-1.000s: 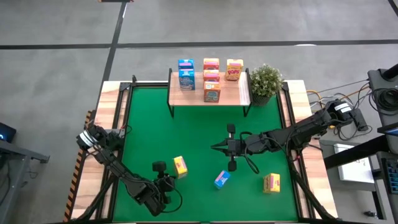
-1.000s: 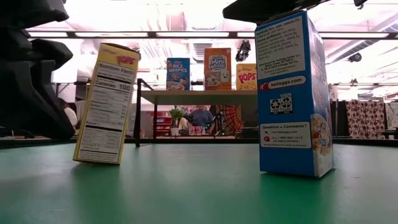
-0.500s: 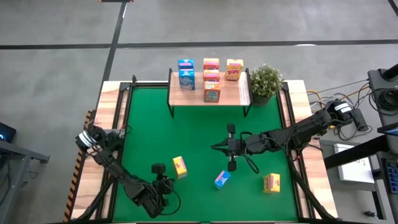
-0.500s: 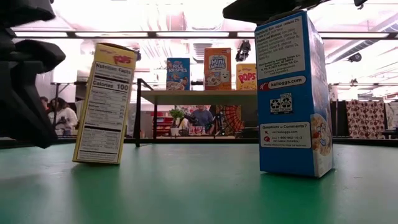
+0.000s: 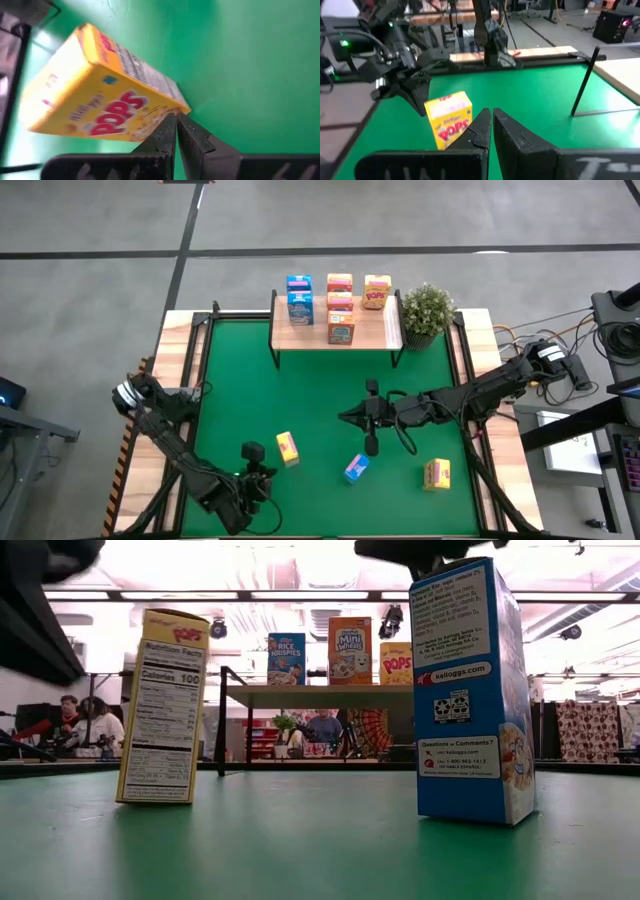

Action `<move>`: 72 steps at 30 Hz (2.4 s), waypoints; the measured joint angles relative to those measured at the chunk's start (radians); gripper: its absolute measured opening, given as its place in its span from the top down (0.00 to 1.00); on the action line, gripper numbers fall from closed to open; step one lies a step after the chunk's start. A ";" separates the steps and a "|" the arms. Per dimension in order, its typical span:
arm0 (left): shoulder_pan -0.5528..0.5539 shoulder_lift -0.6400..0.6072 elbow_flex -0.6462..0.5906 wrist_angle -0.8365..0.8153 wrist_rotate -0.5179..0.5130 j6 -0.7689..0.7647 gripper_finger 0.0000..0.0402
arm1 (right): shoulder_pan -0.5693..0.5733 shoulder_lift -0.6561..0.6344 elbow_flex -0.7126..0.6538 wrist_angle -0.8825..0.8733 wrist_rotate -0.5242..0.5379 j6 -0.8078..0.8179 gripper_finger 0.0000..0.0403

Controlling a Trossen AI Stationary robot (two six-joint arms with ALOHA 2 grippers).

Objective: Stack cereal on shelf
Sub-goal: Put the left yellow cereal box on the shelf

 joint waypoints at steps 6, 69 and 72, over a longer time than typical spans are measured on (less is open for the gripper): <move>-0.068 -0.140 -0.022 -0.035 -0.135 0.087 1.00 | 0.000 0.090 0.114 -0.028 0.001 -0.011 0.98; 0.068 0.055 -0.529 1.279 -0.217 0.338 1.00 | 0.008 0.592 0.809 -0.722 -0.017 0.474 0.37; 0.078 0.067 -0.529 1.287 -0.199 0.337 1.00 | 0.008 0.592 0.809 -0.710 -0.010 0.476 0.37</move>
